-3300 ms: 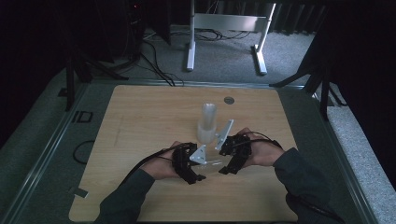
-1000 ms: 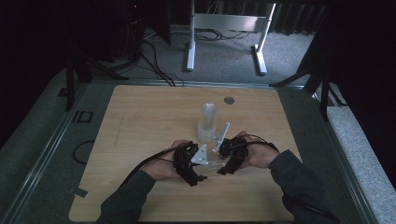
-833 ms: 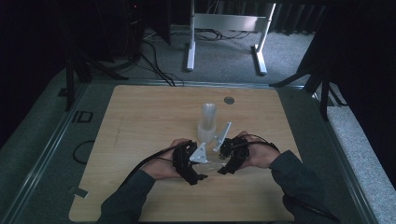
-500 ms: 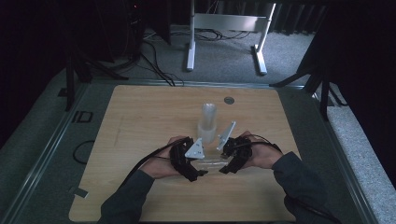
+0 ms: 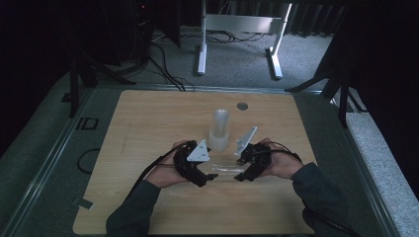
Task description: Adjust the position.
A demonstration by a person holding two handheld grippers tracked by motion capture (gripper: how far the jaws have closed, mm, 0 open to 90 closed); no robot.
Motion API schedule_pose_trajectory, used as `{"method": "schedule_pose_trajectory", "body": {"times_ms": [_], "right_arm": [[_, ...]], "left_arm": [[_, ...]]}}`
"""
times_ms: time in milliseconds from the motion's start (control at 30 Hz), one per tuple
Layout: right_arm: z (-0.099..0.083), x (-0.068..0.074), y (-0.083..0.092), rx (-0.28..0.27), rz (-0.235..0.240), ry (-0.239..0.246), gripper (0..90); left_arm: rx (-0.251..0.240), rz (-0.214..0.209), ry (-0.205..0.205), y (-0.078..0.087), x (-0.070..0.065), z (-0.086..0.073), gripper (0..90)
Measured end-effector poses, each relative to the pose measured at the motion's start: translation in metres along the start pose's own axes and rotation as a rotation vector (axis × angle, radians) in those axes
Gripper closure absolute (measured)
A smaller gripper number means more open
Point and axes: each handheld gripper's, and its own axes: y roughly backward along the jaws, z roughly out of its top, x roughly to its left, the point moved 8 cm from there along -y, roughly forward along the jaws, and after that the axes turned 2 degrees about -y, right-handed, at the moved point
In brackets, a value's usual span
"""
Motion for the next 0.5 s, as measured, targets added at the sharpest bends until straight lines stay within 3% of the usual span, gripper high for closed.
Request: {"method": "schedule_pose_trajectory", "body": {"times_ms": [500], "right_arm": [[-0.0067, -0.0032, 0.0003, -0.064, 0.000, -0.036, 41.5]], "left_arm": [[-0.056, 0.022, 0.039, 0.0068, 0.0053, 0.0050, 14.9]]}}
